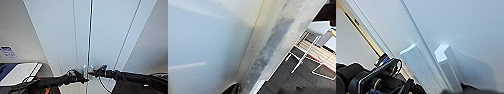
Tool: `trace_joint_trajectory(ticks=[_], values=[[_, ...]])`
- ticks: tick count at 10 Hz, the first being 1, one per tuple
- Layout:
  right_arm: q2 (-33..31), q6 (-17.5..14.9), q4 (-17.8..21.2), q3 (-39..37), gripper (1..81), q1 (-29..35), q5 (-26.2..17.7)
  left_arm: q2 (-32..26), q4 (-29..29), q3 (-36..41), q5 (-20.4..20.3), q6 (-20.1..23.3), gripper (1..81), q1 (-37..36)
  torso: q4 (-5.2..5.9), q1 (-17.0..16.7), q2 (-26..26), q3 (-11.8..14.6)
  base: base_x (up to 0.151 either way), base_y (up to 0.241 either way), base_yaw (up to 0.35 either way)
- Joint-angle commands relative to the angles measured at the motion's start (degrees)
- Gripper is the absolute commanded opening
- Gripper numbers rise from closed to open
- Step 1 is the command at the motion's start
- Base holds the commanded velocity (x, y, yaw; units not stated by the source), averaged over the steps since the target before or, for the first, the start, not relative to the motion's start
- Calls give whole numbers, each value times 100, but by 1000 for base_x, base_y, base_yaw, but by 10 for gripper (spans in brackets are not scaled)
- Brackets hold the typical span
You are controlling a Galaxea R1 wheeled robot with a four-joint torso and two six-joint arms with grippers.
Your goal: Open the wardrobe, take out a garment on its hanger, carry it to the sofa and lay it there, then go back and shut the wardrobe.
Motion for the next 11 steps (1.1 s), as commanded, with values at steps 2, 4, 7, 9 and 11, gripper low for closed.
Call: trace_joint_trajectory(ticks=[2,4,7,9,11], values=[[340,26,35,1318,811,351,-342,506,132,1725,-532,103,811,-193,0,0,0,0,0,0,0],[217,26,-8,1538,811,192,-342,144,132,2192,-532,112,811,-79,0,0,0,0,0,0,0],[-239,26,-141,2012,811,-19,-342,-461,141,2788,-532,120,811,89,0,2,0,0,0,0,0],[-530,26,-237,2346,811,-150,-342,-804,141,3114,-532,120,811,220,0,5,0,0,0,0,0],[-785,26,-352,2540,811,-309,-359,-1155,203,3395,-532,120,811,378,-2,5,0,0,0,0,0]])
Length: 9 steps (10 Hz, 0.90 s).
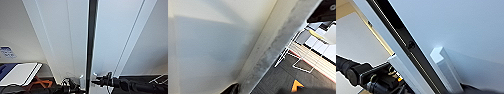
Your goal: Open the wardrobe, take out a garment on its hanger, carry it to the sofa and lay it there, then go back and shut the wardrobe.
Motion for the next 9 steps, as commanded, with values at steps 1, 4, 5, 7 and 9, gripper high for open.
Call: trace_joint_trajectory(ticks=[1,4,5,7,9], values=[[70,118,-149,1154,811,226,-619,36,-107,1559,-358,52,811,-242,0,0,0,0,0,0,0],[-149,127,-448,1453,811,102,-690,-342,-28,1866,-367,52,811,-23,0,0,0,0,0,0,0],[-97,118,-518,1549,811,41,-716,-474,-28,2025,-367,52,811,49,0,0,0,0,0,0,0],[-131,127,-781,1927,811,-169,-874,-860,95,2410,-376,52,811,268,0,0,0,0,0,0,0],[-508,127,-878,2181,811,-415,-865,-1194,314,2683,-481,52,811,601,0,2,0,2,0,0,0]])
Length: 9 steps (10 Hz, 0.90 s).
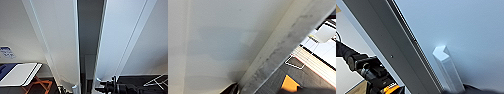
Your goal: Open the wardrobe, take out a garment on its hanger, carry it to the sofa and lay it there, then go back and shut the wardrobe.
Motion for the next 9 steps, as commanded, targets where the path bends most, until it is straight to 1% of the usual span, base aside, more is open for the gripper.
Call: trace_joint_trajectory(ticks=[1,3,5,9], values=[[-178,176,-135,1537,811,-129,-715,-211,216,1562,-359,-37,811,146,0,0,0,0,0,0,0],[-619,177,-240,1828,811,-331,-671,-519,401,1704,-500,-37,811,445,0,2,0,0,0,0,0],[-1100,160,-302,2038,811,-550,-610,-887,550,1748,-762,-28,811,761,0,2,0,0,0,0,0],[-2104,142,-478,2249,811,-990,-310,-1565,796,1712,-1282,-19,811,1420,0,5,0,4,0,0,0]])
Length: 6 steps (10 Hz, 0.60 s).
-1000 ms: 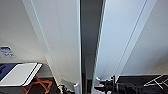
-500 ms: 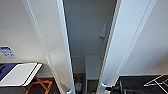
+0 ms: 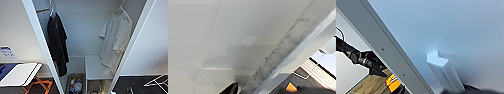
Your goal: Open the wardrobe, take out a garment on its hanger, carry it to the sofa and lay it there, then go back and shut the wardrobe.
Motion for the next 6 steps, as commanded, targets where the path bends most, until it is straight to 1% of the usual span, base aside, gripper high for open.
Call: trace_joint_trajectory(ticks=[1,4,5,6], values=[[-623,175,-168,976,811,-237,-407,-381,437,1057,-177,-74,811,407,0,0,0,0,0,0,0],[-1177,184,-203,1020,811,-457,-99,-846,569,812,-720,-83,811,935,0,0,0,7,0,0,0],[-1395,201,-203,985,811,-545,75,-952,560,618,-1010,-83,811,1188,0,0,0,7,0,0,0],[-1597,254,-194,863,811,-624,191,-988,560,231,-1346,-91,811,1444,0,0,0,9,0,0,0]])
